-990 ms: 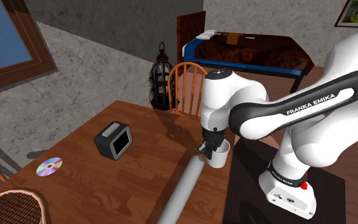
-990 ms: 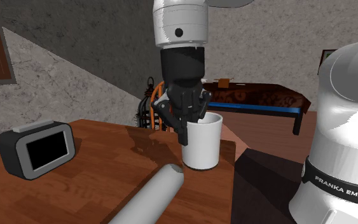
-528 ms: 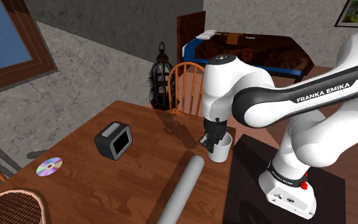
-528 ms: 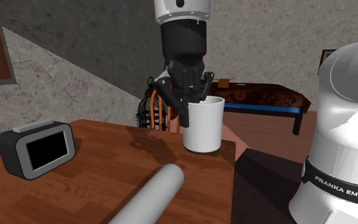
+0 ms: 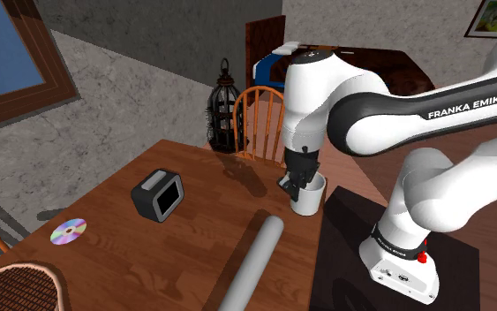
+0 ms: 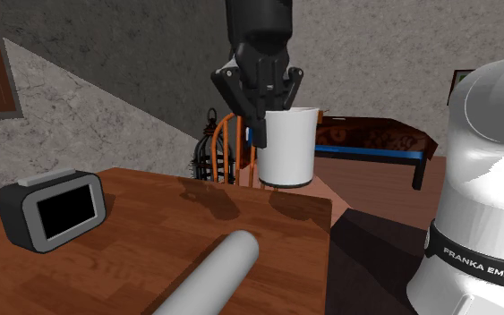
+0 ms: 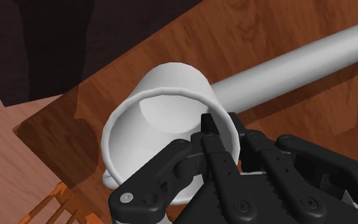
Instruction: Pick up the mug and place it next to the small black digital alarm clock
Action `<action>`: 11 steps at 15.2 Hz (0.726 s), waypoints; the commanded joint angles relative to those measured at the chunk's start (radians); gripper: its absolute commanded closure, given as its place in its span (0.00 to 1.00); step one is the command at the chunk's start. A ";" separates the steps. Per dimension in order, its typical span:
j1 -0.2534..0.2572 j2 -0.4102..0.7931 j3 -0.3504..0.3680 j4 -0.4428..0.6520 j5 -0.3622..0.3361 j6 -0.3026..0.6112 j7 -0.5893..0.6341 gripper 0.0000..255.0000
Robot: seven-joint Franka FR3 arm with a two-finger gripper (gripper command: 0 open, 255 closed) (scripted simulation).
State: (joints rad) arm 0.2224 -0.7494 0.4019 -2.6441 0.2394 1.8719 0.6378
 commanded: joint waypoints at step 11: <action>-0.125 0.313 -0.015 0.263 -0.117 0.047 -0.036 1.00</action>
State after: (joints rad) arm 0.1093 -0.4740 0.3853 -2.4037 0.1350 1.9044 0.6034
